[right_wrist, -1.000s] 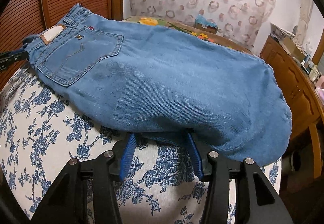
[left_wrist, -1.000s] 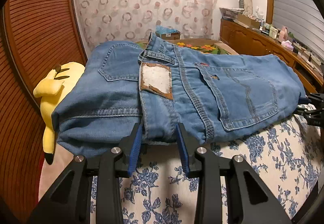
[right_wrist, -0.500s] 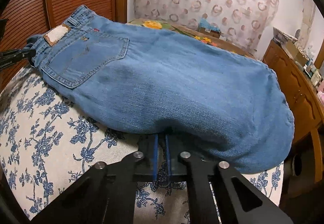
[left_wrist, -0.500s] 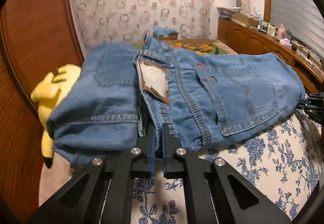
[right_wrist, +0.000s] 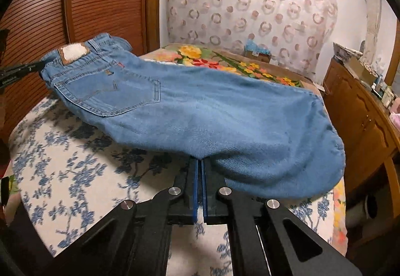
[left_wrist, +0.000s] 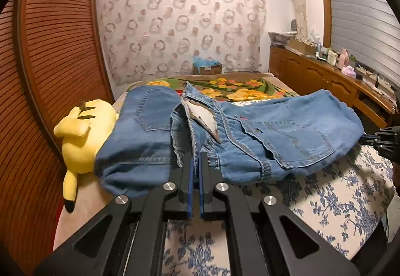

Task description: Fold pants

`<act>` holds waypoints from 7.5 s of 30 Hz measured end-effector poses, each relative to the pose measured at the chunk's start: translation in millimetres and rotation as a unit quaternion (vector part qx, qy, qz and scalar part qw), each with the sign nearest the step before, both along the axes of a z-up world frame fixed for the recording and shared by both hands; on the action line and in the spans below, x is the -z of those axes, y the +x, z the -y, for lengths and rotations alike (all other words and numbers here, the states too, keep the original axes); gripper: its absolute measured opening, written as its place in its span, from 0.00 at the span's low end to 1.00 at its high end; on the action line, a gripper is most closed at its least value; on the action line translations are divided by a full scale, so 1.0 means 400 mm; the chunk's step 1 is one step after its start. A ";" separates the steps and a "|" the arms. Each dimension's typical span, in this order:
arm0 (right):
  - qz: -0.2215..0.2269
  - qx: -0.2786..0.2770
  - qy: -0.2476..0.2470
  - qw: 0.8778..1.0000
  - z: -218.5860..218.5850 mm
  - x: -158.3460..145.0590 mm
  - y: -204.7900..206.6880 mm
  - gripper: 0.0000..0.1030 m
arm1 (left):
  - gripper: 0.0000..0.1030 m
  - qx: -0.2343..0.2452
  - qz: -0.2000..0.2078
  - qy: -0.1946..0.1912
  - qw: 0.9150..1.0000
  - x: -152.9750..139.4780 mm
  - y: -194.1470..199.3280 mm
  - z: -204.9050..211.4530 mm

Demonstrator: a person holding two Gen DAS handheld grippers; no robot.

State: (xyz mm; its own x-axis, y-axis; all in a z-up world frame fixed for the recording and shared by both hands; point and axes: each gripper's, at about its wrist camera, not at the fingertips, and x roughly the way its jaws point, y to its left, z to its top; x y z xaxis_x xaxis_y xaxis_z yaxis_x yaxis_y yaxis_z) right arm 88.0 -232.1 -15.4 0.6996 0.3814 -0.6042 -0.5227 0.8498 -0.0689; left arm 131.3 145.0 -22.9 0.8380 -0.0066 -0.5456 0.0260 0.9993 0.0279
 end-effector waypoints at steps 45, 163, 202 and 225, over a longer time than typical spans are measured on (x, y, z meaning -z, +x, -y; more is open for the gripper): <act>-0.020 0.174 0.060 0.983 0.265 0.038 0.054 0.35 | 0.53 0.117 -0.054 -0.015 0.992 0.052 0.028 0.321; -0.032 -0.152 0.064 0.986 -0.549 -0.301 0.225 0.03 | 0.05 0.087 -0.041 -0.030 0.995 0.015 -0.047 0.102; -0.059 -0.106 0.046 0.992 -0.510 -0.231 0.317 0.42 | 0.40 0.018 -0.058 -0.046 0.997 0.048 -0.102 -0.032; -0.083 -0.042 -0.015 0.996 -0.302 0.024 0.194 0.42 | 0.47 0.041 -0.066 0.004 0.997 0.040 0.093 0.089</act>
